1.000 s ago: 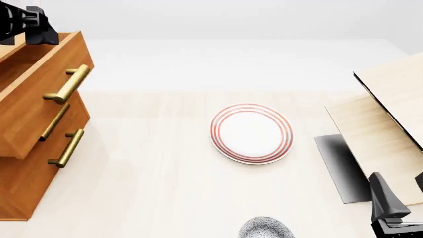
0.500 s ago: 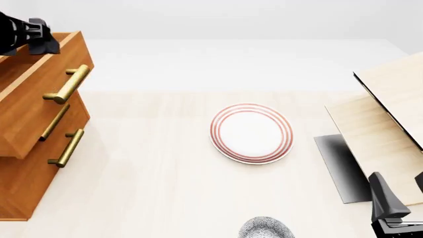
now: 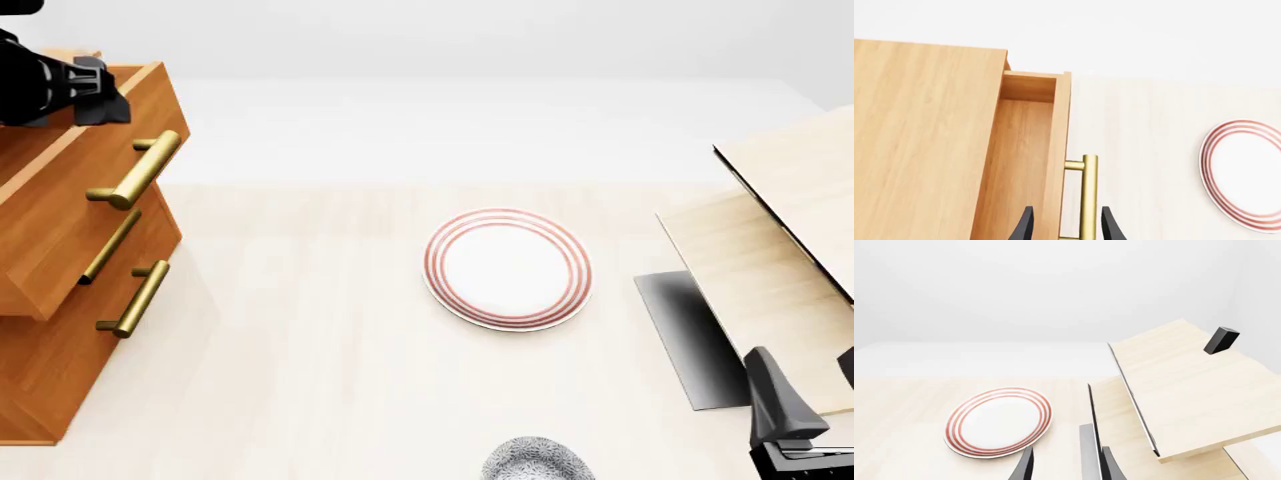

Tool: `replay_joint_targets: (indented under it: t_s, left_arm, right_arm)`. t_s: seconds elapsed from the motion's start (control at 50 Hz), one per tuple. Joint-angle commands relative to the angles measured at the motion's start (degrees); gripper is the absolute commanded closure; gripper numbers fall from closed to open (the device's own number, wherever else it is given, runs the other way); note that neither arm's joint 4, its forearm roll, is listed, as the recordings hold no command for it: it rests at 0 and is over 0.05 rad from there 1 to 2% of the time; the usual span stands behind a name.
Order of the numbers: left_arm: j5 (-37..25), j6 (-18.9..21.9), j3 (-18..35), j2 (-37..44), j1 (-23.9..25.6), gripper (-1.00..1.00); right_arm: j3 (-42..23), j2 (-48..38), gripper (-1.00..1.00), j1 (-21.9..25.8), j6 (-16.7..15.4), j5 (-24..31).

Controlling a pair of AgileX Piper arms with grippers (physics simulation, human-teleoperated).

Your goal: Open the top drawer of the cabinet and put the bowl in it.

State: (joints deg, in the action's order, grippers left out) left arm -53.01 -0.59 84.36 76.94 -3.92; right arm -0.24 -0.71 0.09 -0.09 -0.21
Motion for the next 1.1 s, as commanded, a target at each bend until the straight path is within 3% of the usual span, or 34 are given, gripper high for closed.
replay_joint_targets:
  t_s: [0.02,0.74,1.1]
  left_arm:
    - [1.68,0.14,-1.48,0.89,-0.32,-1.0]
    - [4.14,0.1,-3.45,3.54,0.88,-1.0]
    - [0.98,-0.79,-1.84,2.77,7.9,-1.0]
  right_arm:
    - [0.03,0.18,-1.0,-0.01,0.01,0.05]
    - [0.03,0.17,-1.0,-0.02,0.01,0.05]
    - [0.03,0.12,-1.0,-0.04,0.04,0.05]
